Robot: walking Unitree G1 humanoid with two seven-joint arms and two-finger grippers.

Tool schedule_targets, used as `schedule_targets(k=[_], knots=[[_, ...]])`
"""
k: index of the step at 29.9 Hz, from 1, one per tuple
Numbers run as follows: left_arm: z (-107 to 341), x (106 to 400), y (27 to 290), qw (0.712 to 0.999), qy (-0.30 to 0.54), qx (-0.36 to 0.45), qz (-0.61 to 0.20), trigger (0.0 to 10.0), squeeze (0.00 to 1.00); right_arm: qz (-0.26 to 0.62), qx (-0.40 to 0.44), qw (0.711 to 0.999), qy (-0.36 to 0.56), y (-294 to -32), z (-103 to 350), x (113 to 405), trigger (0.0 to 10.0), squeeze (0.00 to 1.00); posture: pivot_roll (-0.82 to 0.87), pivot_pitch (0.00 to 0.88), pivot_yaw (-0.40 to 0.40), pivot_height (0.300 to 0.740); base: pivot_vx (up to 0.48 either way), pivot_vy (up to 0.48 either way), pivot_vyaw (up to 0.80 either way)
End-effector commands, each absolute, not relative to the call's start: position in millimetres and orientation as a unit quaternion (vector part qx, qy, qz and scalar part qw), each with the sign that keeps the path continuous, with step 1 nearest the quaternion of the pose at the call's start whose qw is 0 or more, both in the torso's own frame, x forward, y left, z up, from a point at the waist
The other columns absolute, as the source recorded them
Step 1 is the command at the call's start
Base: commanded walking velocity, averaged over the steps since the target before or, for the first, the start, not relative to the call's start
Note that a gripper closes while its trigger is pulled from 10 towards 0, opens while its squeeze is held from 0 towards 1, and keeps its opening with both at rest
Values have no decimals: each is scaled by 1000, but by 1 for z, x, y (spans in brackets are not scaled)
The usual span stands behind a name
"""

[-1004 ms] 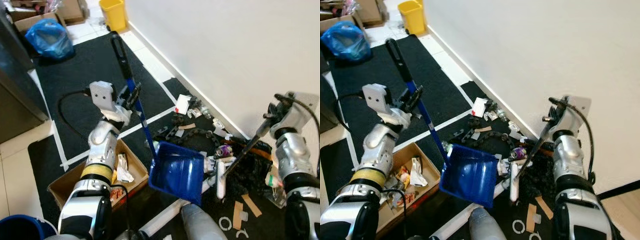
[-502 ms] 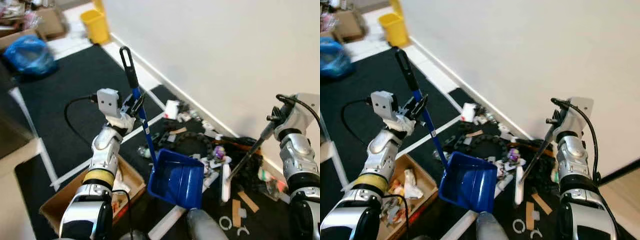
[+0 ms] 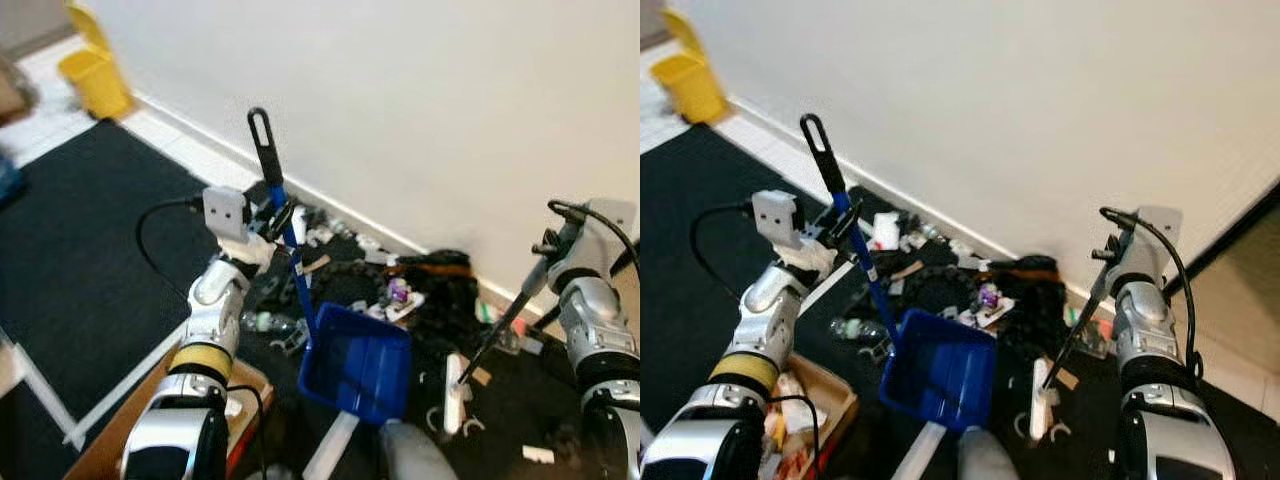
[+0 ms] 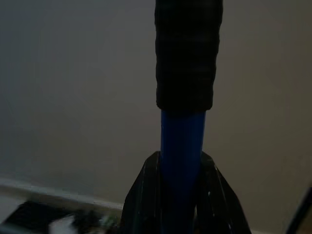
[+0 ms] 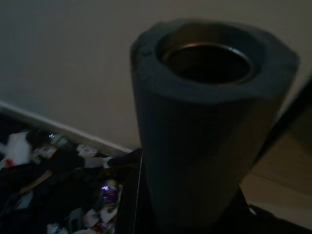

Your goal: Sweep floor

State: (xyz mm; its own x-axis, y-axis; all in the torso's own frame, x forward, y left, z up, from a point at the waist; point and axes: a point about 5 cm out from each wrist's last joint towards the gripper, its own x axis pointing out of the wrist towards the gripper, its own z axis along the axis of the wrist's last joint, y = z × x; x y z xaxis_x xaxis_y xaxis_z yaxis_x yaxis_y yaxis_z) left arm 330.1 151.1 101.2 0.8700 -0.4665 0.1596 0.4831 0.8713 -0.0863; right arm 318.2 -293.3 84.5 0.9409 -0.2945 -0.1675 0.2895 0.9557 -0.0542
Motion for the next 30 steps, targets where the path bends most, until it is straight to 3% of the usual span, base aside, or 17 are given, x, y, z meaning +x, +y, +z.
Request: schedule_targets(k=[1, 24, 30], knots=[[96, 328, 153, 966, -61, -71, -239, 10000, 0, -143, -20, 986, 88, -290, 85, 319, 10000, 0, 73, 26, 10, 740, 0, 0, -800], [59, 317, 153, 981, 15, -58, -186, 10000, 0, -136, -27, 985, 105, -286, 78, 318, 10000, 0, 58, 22, 2, 740, 0, 0, -800], [48, 313, 155, 986, 36, -52, -152, 10000, 0, -126, -23, 987, 102, -279, 76, 318, 10000, 0, 58, 20, -2, 740, 0, 0, -190]])
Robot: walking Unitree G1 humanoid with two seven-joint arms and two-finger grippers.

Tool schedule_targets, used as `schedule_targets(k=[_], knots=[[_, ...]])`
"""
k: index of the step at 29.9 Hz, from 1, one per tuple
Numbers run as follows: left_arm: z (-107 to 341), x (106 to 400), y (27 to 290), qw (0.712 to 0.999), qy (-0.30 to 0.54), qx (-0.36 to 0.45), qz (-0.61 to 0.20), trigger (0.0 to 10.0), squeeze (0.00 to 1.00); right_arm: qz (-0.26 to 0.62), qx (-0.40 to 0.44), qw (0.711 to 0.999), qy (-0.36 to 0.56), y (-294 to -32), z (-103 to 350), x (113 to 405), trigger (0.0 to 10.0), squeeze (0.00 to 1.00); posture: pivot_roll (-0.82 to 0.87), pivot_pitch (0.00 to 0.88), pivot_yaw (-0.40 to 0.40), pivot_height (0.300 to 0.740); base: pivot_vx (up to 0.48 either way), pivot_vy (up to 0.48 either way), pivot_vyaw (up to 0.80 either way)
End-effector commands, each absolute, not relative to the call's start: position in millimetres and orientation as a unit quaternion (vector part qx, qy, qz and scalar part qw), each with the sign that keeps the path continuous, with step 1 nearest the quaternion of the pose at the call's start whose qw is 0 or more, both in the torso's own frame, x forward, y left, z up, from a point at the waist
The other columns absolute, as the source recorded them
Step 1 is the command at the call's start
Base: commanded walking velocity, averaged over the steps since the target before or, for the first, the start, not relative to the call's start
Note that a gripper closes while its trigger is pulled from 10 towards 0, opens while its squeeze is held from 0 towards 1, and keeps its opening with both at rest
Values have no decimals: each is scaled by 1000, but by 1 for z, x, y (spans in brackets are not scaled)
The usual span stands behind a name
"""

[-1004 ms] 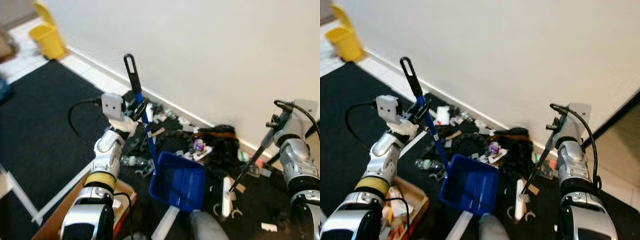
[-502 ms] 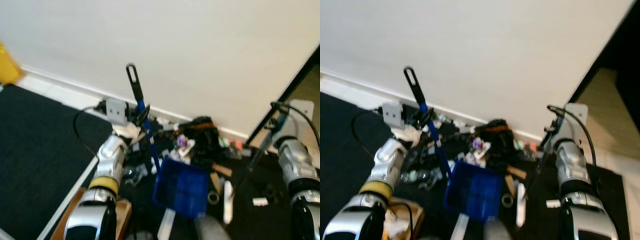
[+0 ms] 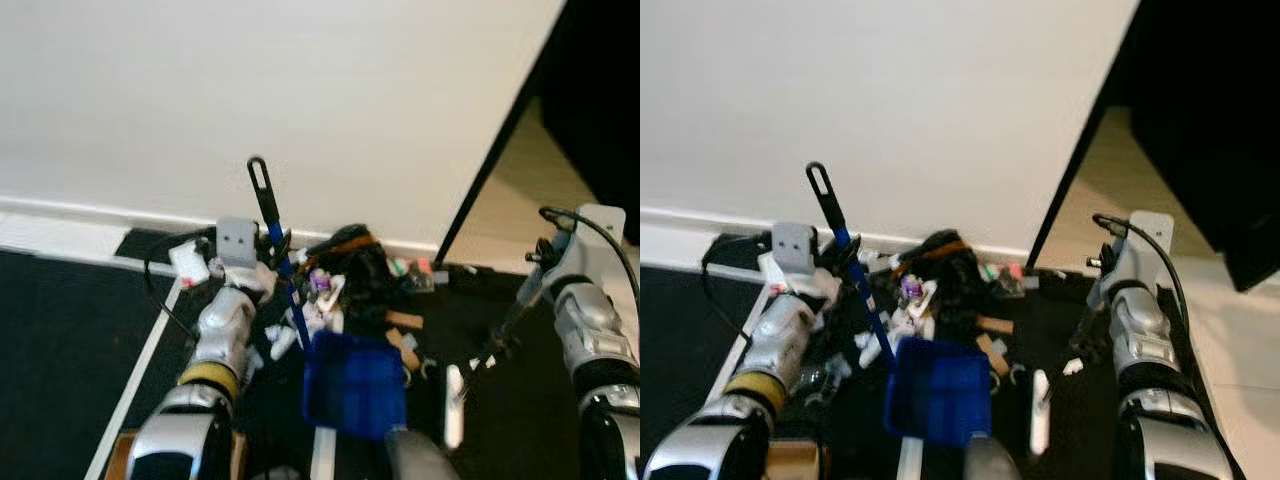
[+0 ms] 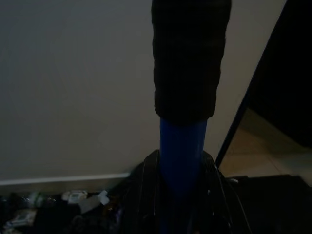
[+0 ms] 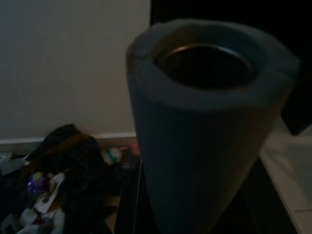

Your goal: Sweep floor

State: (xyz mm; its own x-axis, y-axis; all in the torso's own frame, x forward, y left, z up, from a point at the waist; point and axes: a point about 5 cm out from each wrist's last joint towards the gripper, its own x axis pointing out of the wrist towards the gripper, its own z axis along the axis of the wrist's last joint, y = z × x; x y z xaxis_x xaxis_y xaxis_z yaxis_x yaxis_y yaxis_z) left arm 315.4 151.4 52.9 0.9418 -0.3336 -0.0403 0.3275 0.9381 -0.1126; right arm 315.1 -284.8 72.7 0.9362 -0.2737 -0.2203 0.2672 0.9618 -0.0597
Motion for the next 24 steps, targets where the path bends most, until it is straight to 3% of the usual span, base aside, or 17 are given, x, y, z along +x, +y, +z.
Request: schedule_targets(k=[1, 7, 13, 24], knots=[[48, 313, 155, 986, 36, -52, -152, 10000, 0, -126, -23, 987, 102, -279, 76, 318, 10000, 0, 58, 20, -2, 740, 0, 0, 0], [38, 310, 160, 991, 60, -32, -118, 10000, 0, -121, -33, 984, 130, -275, 63, 313, 10000, 0, 54, 16, -12, 740, 0, 0, 0], [11, 294, 178, 989, 140, -8, -47, 10000, 0, -101, -11, 975, 197, -254, 22, 292, 10000, 0, 43, 19, -17, 740, 0, 0, 0], [-7, 277, 185, 982, 183, -21, -34, 10000, 0, -119, 30, 960, 252, -249, -14, 259, 10000, 0, 49, 16, -10, 740, 0, 0, 0]])
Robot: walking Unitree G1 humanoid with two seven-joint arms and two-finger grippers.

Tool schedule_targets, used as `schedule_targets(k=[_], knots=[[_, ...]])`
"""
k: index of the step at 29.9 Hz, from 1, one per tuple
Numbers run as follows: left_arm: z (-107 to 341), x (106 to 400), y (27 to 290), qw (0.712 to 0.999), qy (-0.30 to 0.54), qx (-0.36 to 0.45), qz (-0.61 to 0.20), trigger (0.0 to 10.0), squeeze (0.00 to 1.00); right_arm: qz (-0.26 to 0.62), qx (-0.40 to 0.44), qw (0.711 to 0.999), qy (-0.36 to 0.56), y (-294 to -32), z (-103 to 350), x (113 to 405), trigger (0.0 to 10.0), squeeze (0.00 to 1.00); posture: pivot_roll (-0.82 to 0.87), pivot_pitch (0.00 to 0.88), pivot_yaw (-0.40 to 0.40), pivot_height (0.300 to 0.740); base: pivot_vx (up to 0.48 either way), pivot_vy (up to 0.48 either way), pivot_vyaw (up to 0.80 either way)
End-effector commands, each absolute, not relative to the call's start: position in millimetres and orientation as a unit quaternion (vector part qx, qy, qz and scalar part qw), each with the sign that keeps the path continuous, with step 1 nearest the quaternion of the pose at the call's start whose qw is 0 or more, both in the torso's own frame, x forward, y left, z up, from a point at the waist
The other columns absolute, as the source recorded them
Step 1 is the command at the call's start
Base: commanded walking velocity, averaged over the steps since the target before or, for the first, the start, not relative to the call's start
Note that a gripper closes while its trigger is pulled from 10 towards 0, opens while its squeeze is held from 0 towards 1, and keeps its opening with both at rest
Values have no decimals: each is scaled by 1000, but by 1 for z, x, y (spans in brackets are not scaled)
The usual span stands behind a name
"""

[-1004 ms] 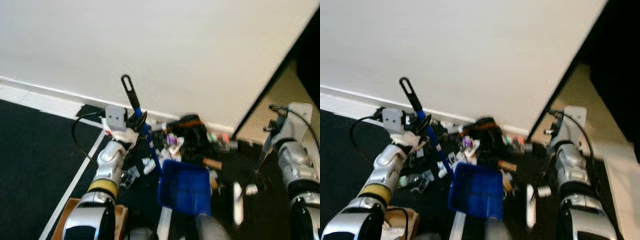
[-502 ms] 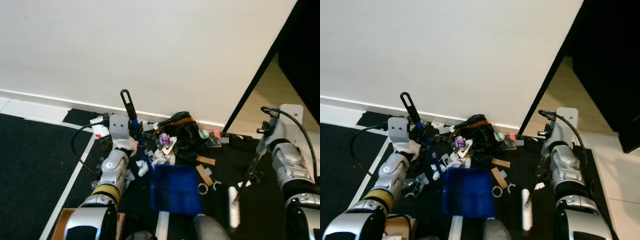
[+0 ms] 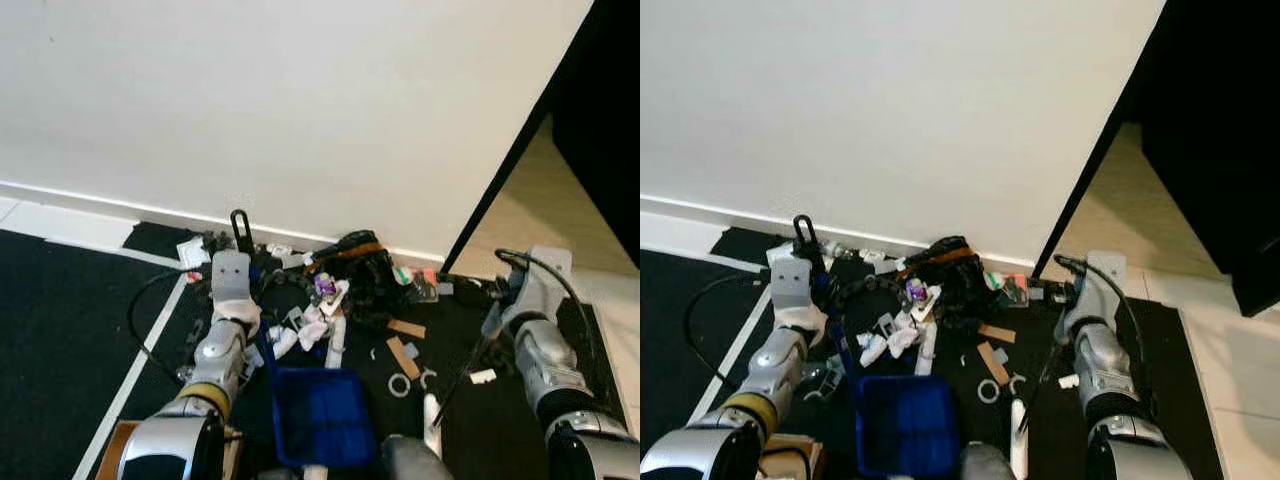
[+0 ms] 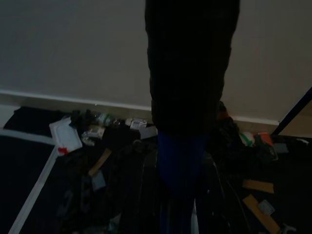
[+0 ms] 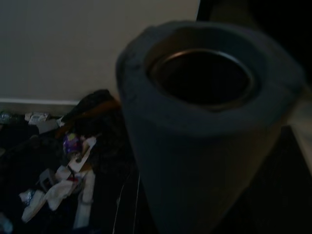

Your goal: Sweep floor

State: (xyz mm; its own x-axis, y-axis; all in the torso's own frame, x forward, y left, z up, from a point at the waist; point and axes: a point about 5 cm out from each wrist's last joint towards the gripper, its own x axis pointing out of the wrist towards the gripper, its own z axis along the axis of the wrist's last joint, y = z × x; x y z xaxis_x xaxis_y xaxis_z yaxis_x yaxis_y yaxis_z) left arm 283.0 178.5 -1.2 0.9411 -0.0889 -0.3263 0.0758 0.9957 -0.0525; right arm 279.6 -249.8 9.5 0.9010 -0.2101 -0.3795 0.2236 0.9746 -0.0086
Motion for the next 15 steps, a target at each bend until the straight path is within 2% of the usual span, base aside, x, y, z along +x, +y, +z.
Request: schedule_targets(k=[1, 15], knots=[[-13, 271, 186, 979, 199, -22, -33, 10000, 0, -122, 32, 956, 266, -249, -21, 251, 10000, 0, 49, 16, -10, 740, 0, 0, 0], [-37, 245, 187, 963, 262, -49, -37, 10000, 0, -147, 50, 933, 326, -250, -50, 212, 10000, 0, 56, 16, -10, 740, 0, 0, 0]])
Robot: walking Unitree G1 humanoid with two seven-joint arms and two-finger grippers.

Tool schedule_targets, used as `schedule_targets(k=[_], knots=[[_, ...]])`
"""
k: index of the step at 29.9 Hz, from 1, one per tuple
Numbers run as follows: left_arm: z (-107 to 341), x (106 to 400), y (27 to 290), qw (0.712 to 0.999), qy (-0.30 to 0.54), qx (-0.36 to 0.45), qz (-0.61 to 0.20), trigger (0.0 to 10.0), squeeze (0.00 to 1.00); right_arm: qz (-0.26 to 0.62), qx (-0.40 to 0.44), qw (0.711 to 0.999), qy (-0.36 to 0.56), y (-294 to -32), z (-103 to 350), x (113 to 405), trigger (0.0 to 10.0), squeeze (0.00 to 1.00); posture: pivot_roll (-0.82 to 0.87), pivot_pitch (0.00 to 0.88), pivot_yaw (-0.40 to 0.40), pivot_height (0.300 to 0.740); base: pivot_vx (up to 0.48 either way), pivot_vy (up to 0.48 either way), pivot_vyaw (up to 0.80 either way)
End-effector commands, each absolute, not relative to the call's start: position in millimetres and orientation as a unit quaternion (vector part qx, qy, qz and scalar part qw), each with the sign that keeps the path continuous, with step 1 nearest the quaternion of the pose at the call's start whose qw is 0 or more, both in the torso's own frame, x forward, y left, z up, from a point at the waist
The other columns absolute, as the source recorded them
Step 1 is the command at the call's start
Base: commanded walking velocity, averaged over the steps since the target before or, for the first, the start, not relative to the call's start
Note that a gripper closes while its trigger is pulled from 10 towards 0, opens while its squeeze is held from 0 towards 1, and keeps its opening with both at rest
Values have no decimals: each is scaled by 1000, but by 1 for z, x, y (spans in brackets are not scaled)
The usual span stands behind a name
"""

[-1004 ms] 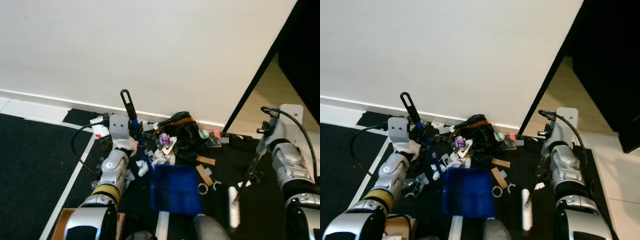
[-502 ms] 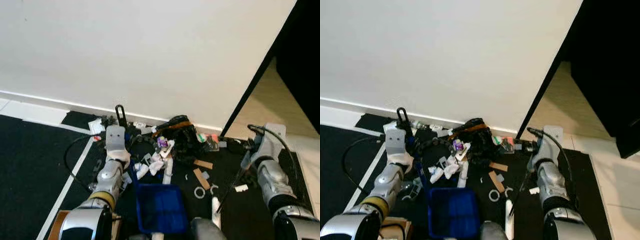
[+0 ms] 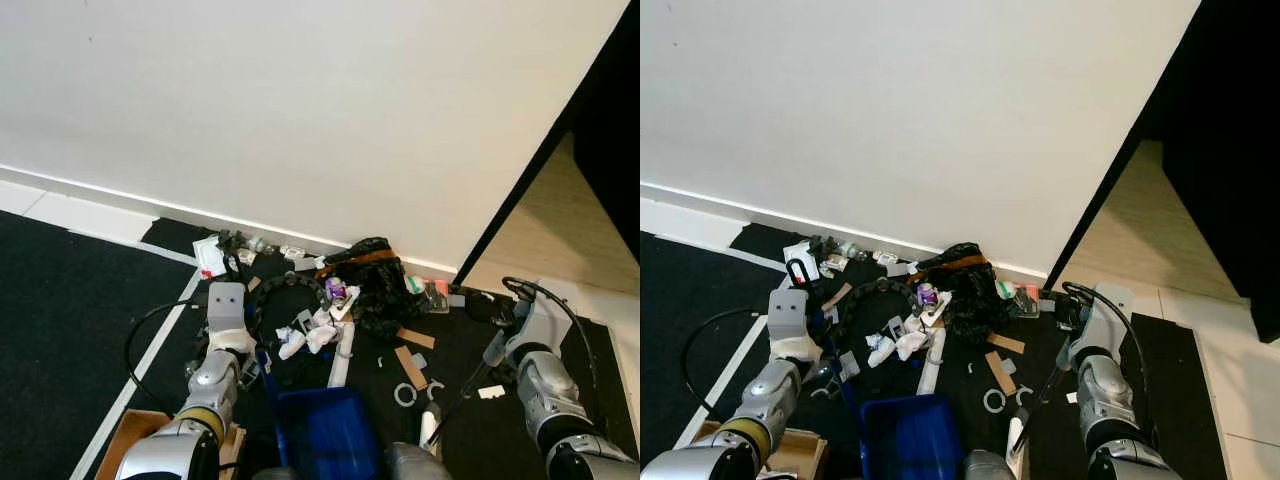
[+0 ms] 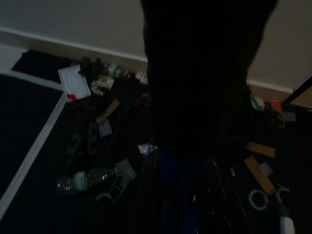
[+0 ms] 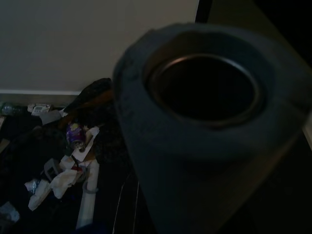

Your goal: Sweep floor

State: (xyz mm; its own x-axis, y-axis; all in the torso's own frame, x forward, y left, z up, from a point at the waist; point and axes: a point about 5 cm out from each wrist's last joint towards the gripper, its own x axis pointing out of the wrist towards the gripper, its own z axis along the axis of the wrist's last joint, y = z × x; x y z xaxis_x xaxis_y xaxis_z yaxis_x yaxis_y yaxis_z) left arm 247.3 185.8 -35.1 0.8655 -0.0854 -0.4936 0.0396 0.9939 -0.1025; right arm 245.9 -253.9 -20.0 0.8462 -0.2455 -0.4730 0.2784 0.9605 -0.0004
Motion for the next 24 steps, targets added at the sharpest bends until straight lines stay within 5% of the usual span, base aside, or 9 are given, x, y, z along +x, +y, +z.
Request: schedule_targets(k=[1, 24], knots=[[-36, 245, 187, 963, 262, -50, -38, 10000, 0, -146, 50, 933, 326, -250, -50, 212, 10000, 0, 56, 16, -10, 740, 0, 0, 0], [-45, 234, 187, 956, 285, -59, -42, 10000, 0, -147, 49, 928, 339, -249, -54, 206, 10000, 0, 62, 13, -12, 740, 0, 0, 0]])
